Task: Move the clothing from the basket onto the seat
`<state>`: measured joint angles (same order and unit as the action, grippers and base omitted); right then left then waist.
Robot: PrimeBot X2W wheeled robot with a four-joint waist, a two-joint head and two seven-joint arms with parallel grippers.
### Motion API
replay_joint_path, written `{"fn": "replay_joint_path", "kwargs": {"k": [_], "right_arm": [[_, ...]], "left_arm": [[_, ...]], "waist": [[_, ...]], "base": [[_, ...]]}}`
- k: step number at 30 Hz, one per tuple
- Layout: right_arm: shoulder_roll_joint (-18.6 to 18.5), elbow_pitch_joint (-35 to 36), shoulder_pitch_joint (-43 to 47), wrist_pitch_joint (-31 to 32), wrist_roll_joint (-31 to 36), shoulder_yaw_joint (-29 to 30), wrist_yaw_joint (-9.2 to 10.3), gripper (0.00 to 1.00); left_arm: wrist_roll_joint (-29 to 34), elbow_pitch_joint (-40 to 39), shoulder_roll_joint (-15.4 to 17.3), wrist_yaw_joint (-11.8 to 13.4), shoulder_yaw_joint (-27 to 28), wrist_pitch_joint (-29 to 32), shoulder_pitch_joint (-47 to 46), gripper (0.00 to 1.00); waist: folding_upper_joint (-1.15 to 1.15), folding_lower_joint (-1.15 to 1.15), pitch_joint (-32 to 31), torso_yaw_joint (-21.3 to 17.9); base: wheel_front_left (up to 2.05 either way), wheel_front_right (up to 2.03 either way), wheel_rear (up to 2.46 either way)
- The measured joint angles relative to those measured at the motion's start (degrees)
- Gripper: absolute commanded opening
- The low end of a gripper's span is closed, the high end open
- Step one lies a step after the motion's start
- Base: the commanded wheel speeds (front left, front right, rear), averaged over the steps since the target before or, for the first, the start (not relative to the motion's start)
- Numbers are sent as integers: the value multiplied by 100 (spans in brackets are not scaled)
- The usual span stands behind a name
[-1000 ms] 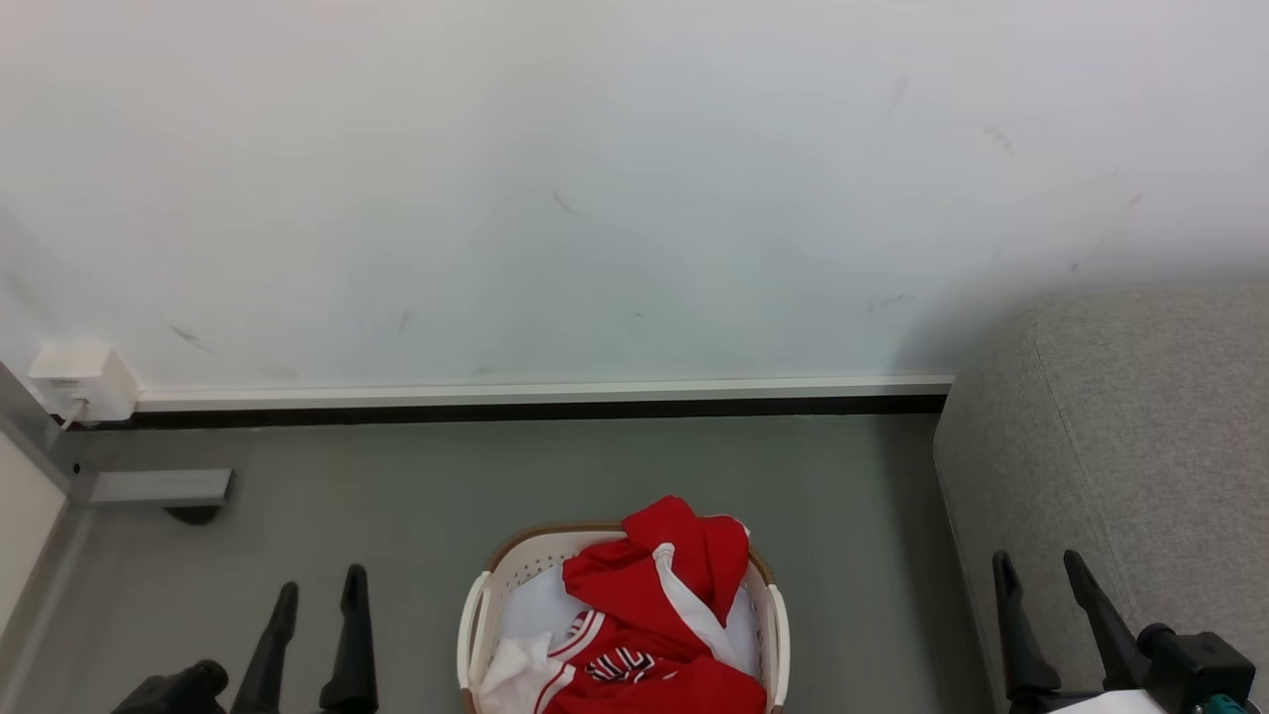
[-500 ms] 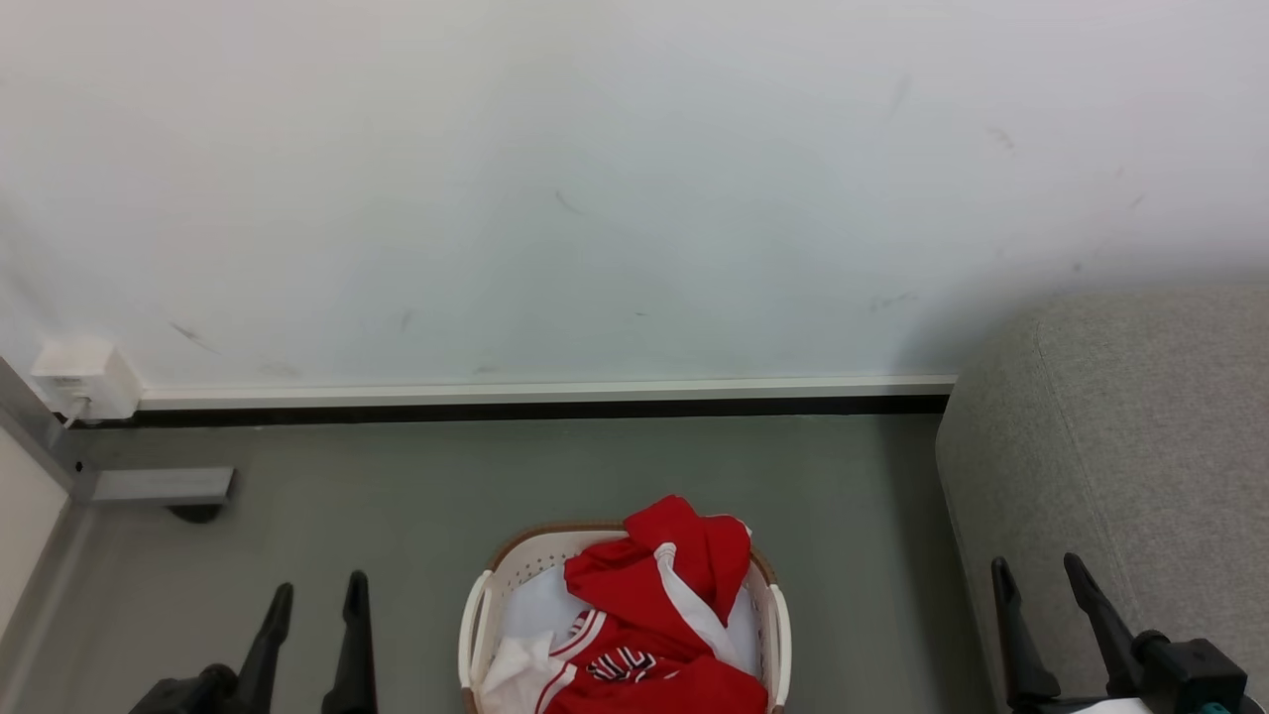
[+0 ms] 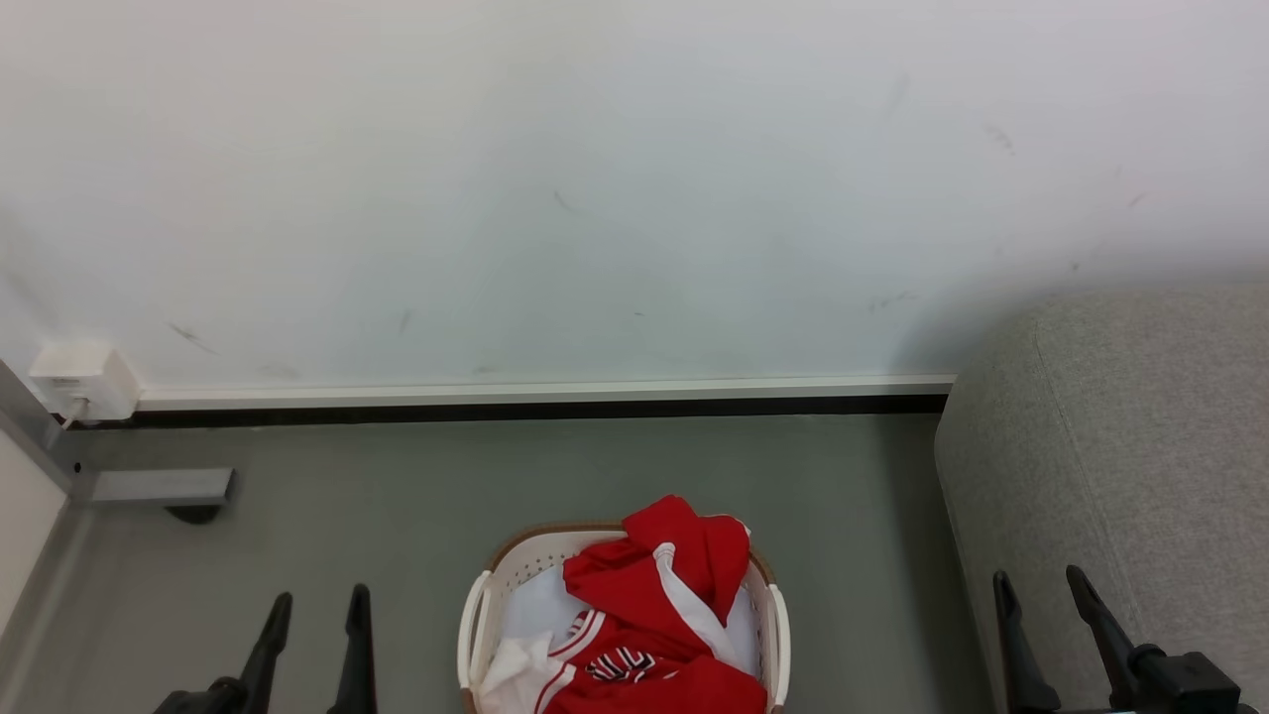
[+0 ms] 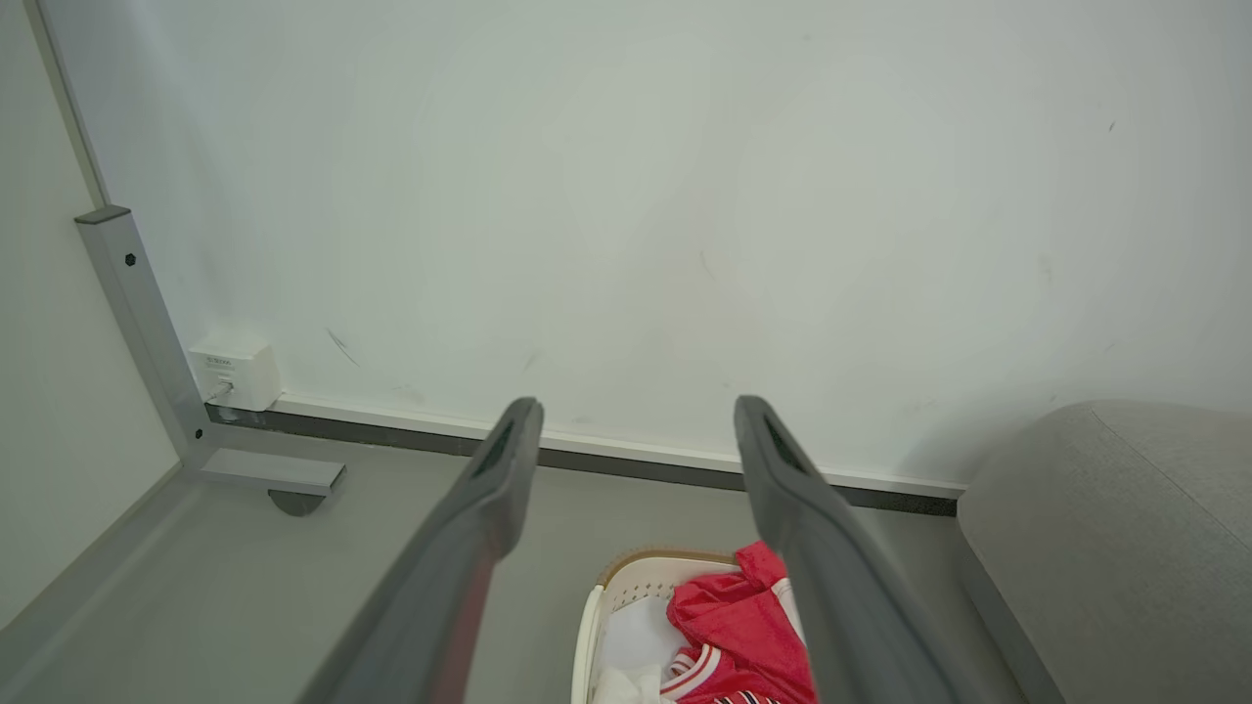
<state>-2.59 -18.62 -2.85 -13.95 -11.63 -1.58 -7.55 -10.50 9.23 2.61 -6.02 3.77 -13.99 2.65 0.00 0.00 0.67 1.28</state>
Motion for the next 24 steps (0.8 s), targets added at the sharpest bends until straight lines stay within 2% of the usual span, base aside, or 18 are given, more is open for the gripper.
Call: {"fn": "replay_joint_path", "kwargs": {"k": [11,24], "right_arm": [[-4,-68,6,-110,309,-55,0,100],[-9,-77,-1,-110,153,-63,0,100]], "left_arm": [[357,31,4,-36,-12,-114,38,100],[323,93,7,-62,-18,-114,52,100]], "waist": [[0,0,17,-10],[0,0,155,-76]], "base": [[0,0,0],[0,0,0]]}}
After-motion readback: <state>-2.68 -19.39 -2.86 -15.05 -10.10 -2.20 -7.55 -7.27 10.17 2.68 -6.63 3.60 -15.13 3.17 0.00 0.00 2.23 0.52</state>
